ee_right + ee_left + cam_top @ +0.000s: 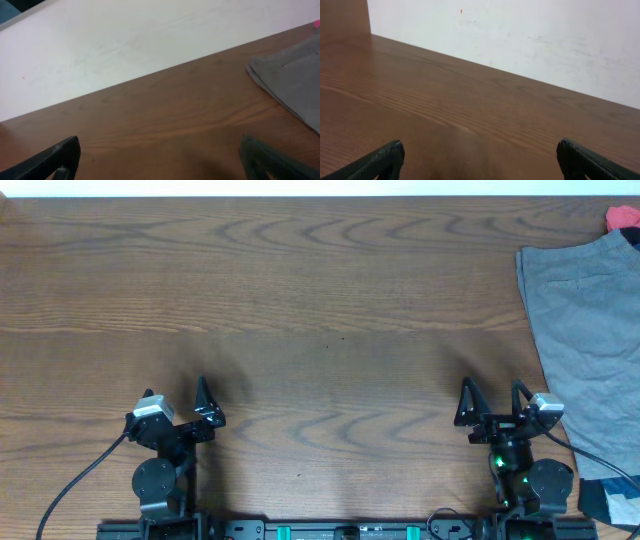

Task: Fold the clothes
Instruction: 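Rotate the right gripper and move it toward the grey shorts pile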

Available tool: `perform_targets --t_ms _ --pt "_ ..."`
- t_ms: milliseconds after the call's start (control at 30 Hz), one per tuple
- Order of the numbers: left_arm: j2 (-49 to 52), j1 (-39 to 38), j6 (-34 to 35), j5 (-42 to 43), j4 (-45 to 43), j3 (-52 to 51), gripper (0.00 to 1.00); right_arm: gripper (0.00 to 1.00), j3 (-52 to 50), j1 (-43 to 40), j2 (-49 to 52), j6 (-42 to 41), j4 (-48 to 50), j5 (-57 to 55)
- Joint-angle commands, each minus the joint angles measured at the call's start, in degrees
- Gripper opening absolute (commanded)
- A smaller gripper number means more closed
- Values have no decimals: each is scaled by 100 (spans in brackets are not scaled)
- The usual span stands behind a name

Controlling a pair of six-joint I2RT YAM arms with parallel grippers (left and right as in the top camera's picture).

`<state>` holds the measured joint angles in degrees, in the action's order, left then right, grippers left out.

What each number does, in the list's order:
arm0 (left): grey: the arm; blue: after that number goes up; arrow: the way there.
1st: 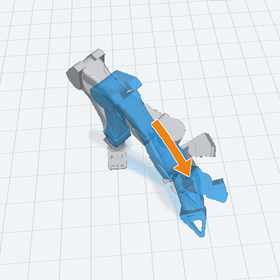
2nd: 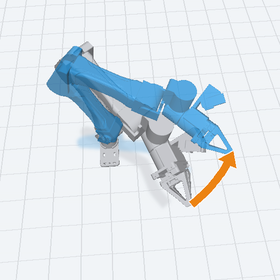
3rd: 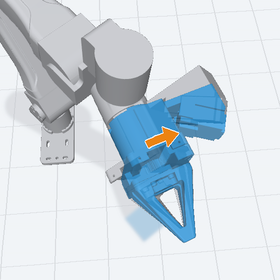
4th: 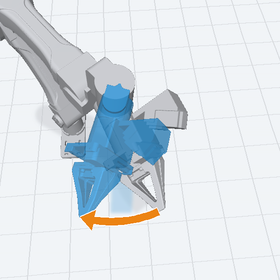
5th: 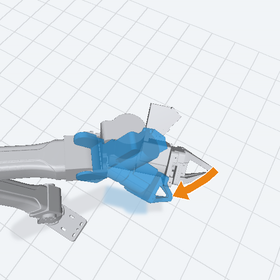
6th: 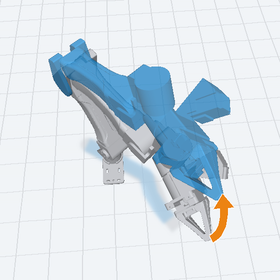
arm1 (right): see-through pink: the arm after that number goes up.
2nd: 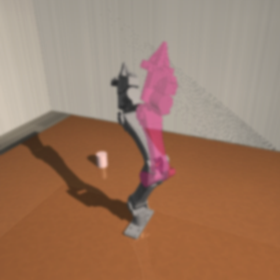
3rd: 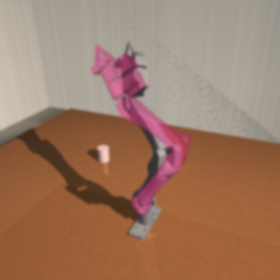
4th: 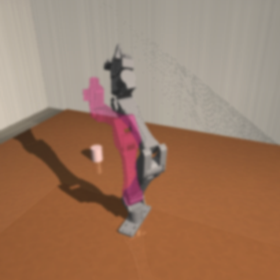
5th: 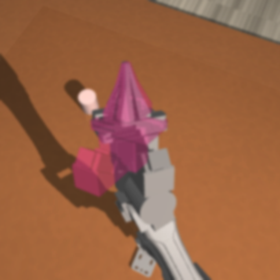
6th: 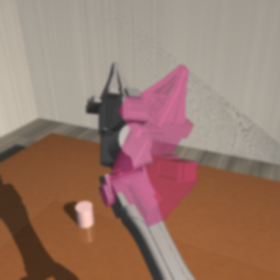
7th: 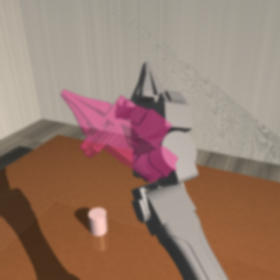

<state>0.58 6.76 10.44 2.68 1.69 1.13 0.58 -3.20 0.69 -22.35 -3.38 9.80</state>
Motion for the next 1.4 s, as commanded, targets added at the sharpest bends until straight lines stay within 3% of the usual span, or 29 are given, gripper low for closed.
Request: perform_targets --t_ms 0,533,633,733,800,867,1367 --pt "-35 28 -76 -50 225 -90 98 99 -26 39 -17 74 -2 -37" --pt "-35 28 -76 -50 225 -90 98 99 -26 39 -17 -13 20 -33" --pt "-35 28 -76 -50 225 -90 98 99 -26 39 -17 -881 22 306" --pt "-35 28 -76 -50 225 -90 98 99 -26 44 -17 -2374 83 1399" --pt "-35 28 -76 -50 225 -90 98 99 -26 50 -17 -2944 109 2216" --pt "-35 28 -76 -50 225 -90 98 99 -26 50 -17 -3346 236 2332" --pt "-35 28 -76 -50 225 -90 98 99 -26 50 -17 -3383 192 2382"
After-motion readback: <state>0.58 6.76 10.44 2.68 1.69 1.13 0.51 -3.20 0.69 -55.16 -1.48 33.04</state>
